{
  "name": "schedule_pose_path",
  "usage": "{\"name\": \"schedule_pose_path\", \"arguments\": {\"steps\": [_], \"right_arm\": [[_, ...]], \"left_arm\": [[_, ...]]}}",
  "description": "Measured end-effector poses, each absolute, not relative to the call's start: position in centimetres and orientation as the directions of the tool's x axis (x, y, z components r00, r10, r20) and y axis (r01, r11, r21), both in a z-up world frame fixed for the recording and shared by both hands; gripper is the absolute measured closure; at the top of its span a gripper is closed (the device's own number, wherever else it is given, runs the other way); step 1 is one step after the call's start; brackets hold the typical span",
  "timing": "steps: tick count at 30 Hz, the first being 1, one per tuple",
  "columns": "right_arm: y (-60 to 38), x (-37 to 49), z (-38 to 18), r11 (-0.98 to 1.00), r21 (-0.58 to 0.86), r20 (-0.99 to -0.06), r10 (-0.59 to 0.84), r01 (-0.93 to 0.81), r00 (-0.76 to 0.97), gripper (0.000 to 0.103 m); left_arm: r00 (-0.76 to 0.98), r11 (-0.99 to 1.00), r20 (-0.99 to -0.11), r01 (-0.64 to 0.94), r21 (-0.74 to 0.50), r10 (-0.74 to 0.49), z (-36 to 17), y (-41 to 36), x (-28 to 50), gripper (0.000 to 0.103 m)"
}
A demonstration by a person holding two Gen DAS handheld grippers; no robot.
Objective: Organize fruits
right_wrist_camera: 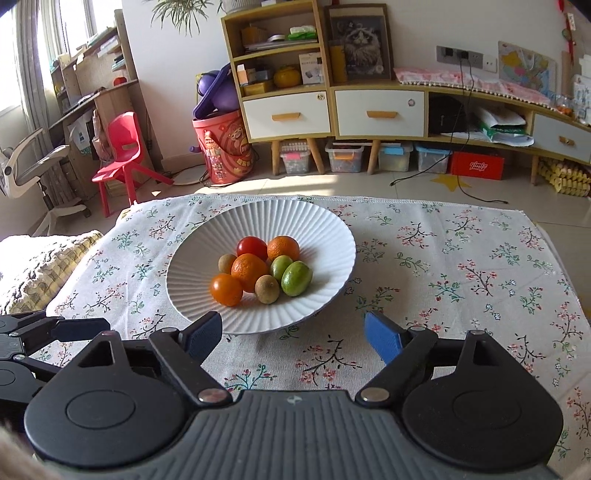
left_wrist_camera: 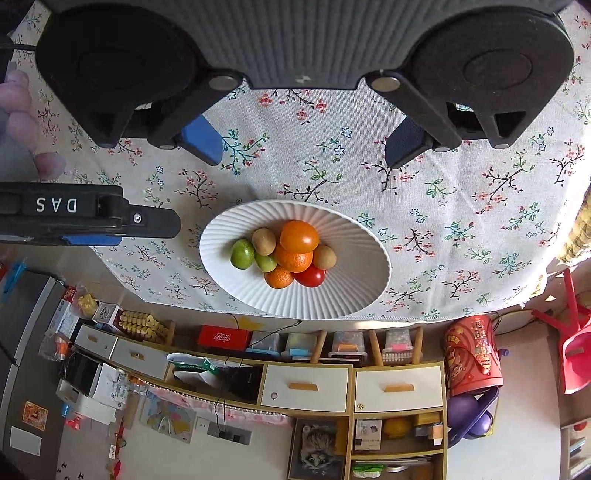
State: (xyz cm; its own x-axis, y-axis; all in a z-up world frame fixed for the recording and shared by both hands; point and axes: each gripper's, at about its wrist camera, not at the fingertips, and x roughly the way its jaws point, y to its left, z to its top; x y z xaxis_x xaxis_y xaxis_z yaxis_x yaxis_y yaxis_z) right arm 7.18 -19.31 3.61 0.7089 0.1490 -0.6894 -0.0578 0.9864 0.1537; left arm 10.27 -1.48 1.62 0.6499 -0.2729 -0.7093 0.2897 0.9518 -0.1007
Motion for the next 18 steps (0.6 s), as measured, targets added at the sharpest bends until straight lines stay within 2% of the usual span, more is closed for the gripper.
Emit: {"name": "schedule_pose_path", "arguments": {"steps": [4, 13, 18], "right_arm": [[-19.1, 6.0, 3.8, 0.993, 0.115, -0.684, 0.081, -0.002, 0.725, 0.010], [-18.4, 3.7, 2.8, 0.991, 0.089, -0.716, -0.007, 0.102, 0.698, 0.005], [-17.8, 3.7, 2.2, 0.995, 0.018, -0.704, -0.057, 0.099, 0.707, 0.001]], "left_arm": [[0.663, 0.960, -0.704, 0.258, -0.106, -0.256, 2.0, -0.9, 8.8, 0.011], [0.711, 0.978, -0.677, 0.198, -0.063, -0.188, 2.1, -0.6, 6.3, 0.011], [0.714, 0.987, -0.685, 0.157, -0.045, -0.145, 1.5, -0.4, 6.0, 0.011]]}}
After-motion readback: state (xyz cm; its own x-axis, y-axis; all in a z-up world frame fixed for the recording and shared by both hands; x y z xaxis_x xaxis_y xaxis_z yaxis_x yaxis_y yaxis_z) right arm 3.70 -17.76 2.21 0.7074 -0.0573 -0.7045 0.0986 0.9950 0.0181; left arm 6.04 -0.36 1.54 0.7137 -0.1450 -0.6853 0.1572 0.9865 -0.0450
